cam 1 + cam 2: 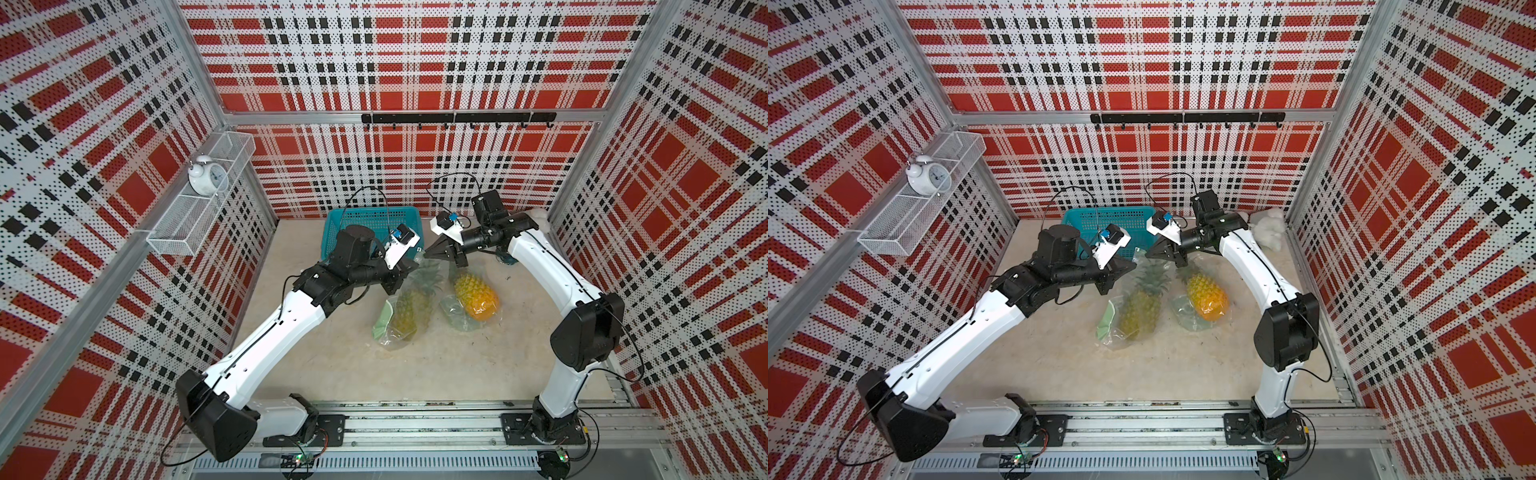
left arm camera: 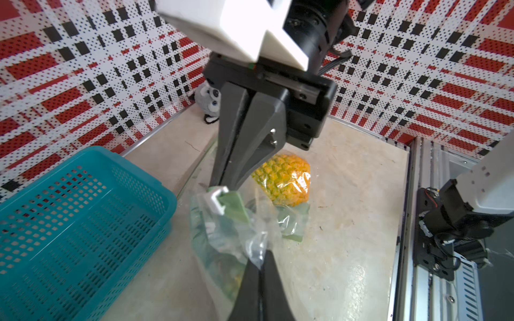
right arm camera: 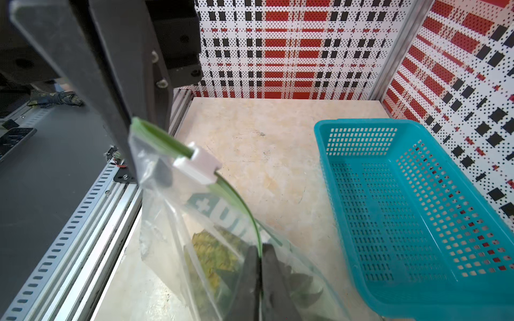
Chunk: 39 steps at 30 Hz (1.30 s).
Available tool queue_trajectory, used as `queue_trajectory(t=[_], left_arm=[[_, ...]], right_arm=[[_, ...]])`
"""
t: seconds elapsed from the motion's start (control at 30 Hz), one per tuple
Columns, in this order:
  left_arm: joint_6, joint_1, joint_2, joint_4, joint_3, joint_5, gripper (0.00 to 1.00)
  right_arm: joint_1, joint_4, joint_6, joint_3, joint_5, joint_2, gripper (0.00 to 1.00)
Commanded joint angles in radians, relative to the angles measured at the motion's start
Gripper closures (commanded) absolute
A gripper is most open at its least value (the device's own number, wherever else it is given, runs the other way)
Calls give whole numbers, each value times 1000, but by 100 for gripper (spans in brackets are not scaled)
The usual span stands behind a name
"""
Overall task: Open the zip-top bag and take out the pineapple
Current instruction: Pick up the zipper food storage bag at the center of the board.
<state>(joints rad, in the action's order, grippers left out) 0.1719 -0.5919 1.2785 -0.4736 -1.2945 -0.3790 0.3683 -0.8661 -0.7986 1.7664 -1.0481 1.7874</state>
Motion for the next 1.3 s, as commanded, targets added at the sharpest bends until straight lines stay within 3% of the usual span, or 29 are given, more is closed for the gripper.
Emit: queue_trajectory(t=[0.0, 0.17, 0.47, 0.9, 1.27], left_arm=[[-37, 31, -69, 92, 49, 80, 100], [-107, 101, -146, 213, 188, 89, 100], [-181, 177, -280, 423, 437, -4, 100], [-301, 331, -433, 564, 619, -127, 100], [-408, 409, -553, 670, 721, -143, 100]], right_arm=[[24, 127, 105, -78, 70, -123, 100], [75, 302, 235, -185, 191, -230, 100], [199, 267, 284, -126, 330, -179, 100], [330, 172, 304, 57, 388, -67, 100], [401, 180, 341, 65, 455, -66, 95]])
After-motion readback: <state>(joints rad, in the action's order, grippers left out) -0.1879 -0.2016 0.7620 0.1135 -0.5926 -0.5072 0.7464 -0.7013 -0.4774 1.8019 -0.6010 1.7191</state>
